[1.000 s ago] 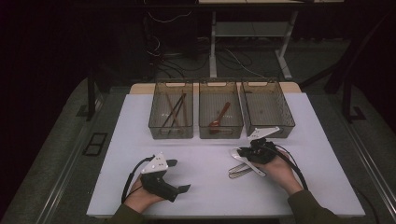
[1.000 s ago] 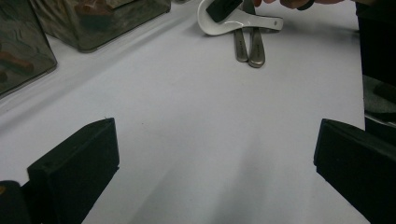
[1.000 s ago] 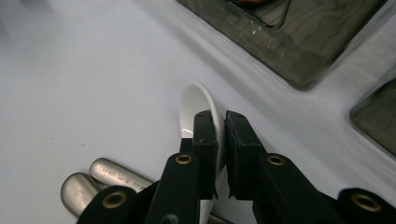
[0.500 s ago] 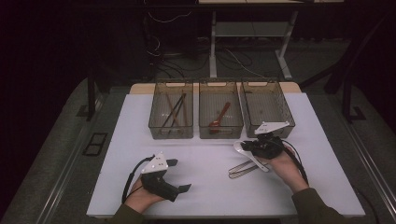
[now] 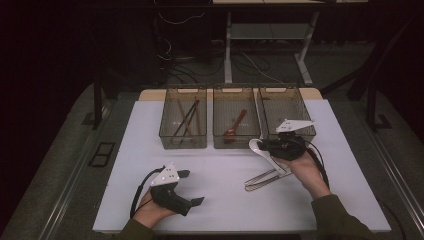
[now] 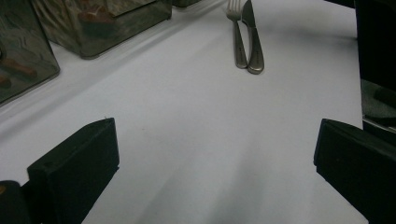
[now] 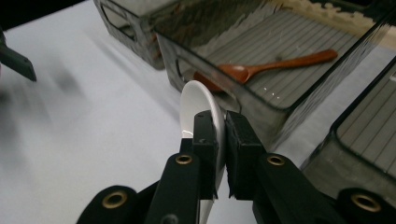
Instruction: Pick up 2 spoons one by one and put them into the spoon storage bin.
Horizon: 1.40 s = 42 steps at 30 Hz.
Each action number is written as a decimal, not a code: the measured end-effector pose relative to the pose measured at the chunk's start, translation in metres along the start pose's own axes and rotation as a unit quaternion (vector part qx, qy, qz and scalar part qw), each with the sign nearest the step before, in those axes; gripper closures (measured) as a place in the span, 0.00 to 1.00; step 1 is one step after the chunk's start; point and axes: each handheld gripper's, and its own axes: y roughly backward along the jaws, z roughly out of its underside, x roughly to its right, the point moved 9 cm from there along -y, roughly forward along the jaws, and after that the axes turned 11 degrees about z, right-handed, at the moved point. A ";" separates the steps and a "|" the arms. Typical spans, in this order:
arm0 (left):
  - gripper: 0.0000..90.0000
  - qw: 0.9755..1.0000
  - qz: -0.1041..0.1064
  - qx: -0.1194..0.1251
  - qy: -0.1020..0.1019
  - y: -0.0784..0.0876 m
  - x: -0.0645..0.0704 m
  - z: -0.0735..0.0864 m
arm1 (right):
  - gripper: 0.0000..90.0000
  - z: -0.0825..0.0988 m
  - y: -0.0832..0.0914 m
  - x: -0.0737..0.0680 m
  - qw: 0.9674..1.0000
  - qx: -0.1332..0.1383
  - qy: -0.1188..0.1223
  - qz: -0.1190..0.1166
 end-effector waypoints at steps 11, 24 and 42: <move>0.00 1.000 -0.002 0.004 0.001 0.000 0.001 -0.001 | 0.92 -0.035 0.000 0.005 0.999 0.031 -0.006 0.006; 0.00 1.000 -0.002 0.011 0.003 0.001 0.001 -0.003 | 0.92 -0.085 -0.042 0.020 0.999 0.029 -0.019 0.022; 0.00 1.000 0.000 0.005 -0.003 0.000 0.001 -0.002 | 0.92 -0.089 -0.111 0.032 0.998 -0.024 -0.001 0.053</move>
